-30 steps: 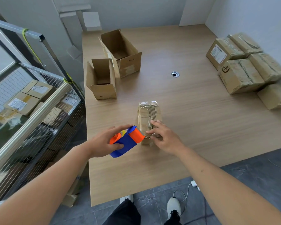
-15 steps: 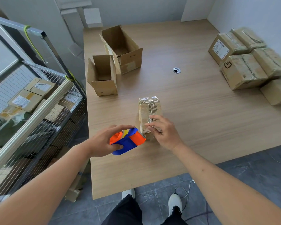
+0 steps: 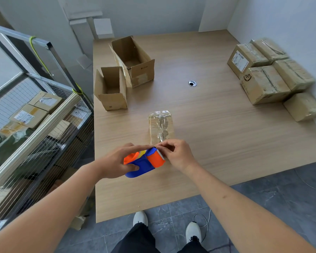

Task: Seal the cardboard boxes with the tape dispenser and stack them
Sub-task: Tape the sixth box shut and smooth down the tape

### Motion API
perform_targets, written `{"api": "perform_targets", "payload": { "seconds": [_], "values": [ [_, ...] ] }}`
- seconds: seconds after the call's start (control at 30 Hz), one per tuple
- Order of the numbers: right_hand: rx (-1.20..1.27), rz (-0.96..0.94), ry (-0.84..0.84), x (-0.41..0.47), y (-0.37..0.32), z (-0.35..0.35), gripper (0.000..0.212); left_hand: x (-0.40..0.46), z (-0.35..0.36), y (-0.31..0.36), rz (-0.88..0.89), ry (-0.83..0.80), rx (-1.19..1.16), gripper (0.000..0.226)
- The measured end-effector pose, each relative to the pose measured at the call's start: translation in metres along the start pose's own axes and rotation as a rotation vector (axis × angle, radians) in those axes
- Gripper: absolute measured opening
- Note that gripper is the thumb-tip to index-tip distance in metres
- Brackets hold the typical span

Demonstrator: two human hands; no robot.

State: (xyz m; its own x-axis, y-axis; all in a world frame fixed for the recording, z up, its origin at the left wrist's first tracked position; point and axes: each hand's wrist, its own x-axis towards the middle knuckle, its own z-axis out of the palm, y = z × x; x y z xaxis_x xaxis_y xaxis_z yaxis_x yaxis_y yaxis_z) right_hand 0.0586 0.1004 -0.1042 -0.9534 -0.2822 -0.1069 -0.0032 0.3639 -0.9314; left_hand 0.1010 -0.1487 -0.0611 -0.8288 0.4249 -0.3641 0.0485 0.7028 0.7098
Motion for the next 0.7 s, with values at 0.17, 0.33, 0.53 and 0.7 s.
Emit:
{"api": "perform_targets", "payload": {
  "seconds": [0.17, 0.33, 0.53, 0.7],
  "values": [
    [0.008, 0.088, 0.165, -0.008, 0.010, -0.002, 0.010, 0.006, 0.006, 0.004, -0.003, -0.036, 0.024, 0.073],
    [0.166, 0.187, 0.305, -0.013, 0.016, -0.012, 0.020, 0.008, -0.013, -0.004, -0.037, -0.080, 0.059, 0.074],
    [0.175, 0.278, 0.472, -0.005, 0.036, -0.038, 0.018, 0.004, -0.039, -0.026, -0.129, -0.136, 0.085, 0.070],
    [0.211, 0.408, 0.474, 0.004, 0.056, -0.028, 0.018, 0.026, -0.038, -0.035, -0.170, -0.184, 0.117, 0.069]
  ]
}}
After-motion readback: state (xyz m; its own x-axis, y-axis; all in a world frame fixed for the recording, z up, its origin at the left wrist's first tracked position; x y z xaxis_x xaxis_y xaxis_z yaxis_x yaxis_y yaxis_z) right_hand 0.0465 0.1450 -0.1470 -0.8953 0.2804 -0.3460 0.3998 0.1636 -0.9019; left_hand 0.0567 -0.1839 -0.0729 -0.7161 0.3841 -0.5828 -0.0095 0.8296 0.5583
